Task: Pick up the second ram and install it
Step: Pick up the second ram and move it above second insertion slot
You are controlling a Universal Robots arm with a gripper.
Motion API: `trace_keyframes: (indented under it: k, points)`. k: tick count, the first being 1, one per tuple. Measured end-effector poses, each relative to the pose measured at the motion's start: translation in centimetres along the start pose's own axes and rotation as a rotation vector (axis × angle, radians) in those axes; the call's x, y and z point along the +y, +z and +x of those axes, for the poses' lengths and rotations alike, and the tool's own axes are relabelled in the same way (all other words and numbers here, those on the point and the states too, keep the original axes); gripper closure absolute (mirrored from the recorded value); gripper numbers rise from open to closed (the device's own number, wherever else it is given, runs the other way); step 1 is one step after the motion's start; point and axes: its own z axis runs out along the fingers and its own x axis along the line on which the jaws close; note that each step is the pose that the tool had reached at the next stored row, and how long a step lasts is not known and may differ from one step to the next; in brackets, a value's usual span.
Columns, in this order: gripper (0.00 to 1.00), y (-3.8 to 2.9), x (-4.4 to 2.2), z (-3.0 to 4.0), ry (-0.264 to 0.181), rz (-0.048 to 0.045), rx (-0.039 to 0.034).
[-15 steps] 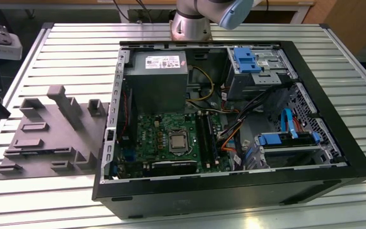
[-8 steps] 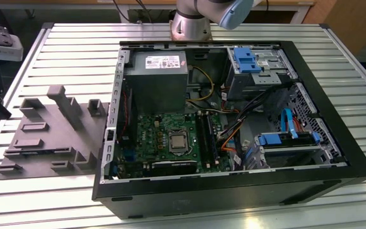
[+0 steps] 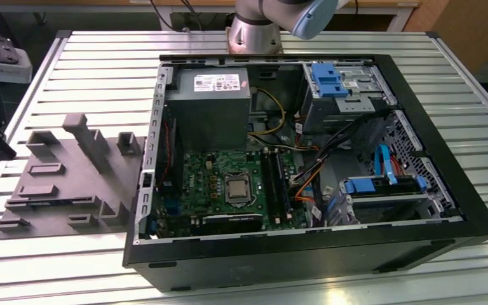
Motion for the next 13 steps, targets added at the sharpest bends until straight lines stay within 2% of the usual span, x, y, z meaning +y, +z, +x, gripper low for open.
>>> trace_keyframes:
  k: [13]
  points:
    - [0.89,0.49,-0.02,0.01,0.000,0.0001,-0.0001]
